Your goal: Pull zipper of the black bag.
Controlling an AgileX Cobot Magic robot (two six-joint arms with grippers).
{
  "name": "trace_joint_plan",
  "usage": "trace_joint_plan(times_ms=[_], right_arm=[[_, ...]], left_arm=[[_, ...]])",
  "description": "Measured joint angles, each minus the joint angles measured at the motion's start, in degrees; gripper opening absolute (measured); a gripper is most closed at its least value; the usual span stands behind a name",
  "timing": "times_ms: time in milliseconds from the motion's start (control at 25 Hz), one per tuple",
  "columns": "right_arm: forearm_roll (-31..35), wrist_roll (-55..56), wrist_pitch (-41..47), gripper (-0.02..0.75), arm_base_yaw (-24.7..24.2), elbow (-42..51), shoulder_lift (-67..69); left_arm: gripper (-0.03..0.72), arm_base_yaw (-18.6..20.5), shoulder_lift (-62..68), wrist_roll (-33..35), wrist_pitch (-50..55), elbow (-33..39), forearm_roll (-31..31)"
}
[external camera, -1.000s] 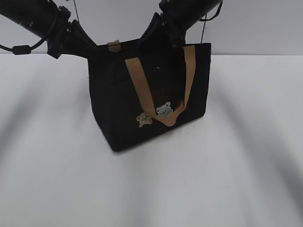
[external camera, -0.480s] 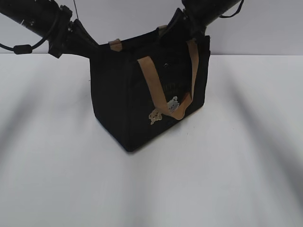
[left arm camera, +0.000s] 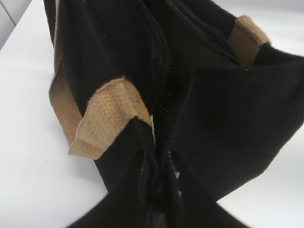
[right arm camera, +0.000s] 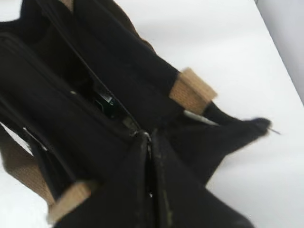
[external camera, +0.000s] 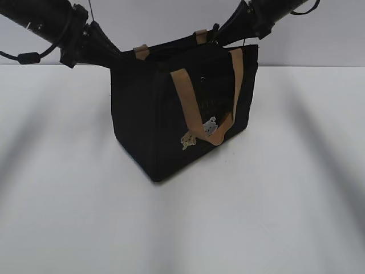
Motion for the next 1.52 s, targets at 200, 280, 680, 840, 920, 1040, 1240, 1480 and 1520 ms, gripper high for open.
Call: trace_joint_plan(times_ms=[200,280,680,840,920,1040,1240,1480,1520], right_arm=[[-0.9,1.2,-0.5,-0.015,-2.4,0.0,0.0],[-0.9,1.4,-0.5,-0.015,-2.5,0.0,0.0],[1.7,1.5,-1.1,0.123,-3.5,0.0,-1.4],[1.5,3.8,-1.4,0.371,-4.1,-0.1,-4.3],[1.5,6.5,-1.4,0.422,-4.1,-0.1,-5.4],[1.5,11.9,-1.4,0.441,-4.1,-0.1,-7.1],[-0.5,25.8,-1.4,0.445,-4.1,-0.1,-10.1],[-17.3,38.4,-1.4,0.447,-4.1,-0.1,-14.2],[-21.5,40.8,-1.4,0.447,-4.1,-0.1,-15.3]], left_arm=[[0.042,0.0,0.0,0.0,0.0,0.0,0.3],[0.042,0.0,0.0,0.0,0.0,0.0,0.3],[0.042,0.2,0.0,-3.6,-1.0,0.0,0.5],[0.105,0.3,-0.1,-7.3,-1.8,0.0,0.7],[0.212,0.3,-0.2,-10.8,-2.1,0.0,0.7],[0.385,0.4,-1.1,-16.5,-2.7,0.0,1.2],[0.473,0.4,-7.2,-31.3,-6.3,0.0,5.9],[0.481,0.4,-14.9,-63.9,-10.9,0.0,31.0],[0.481,0.4,-15.9,-70.0,-10.4,0.0,35.3]])
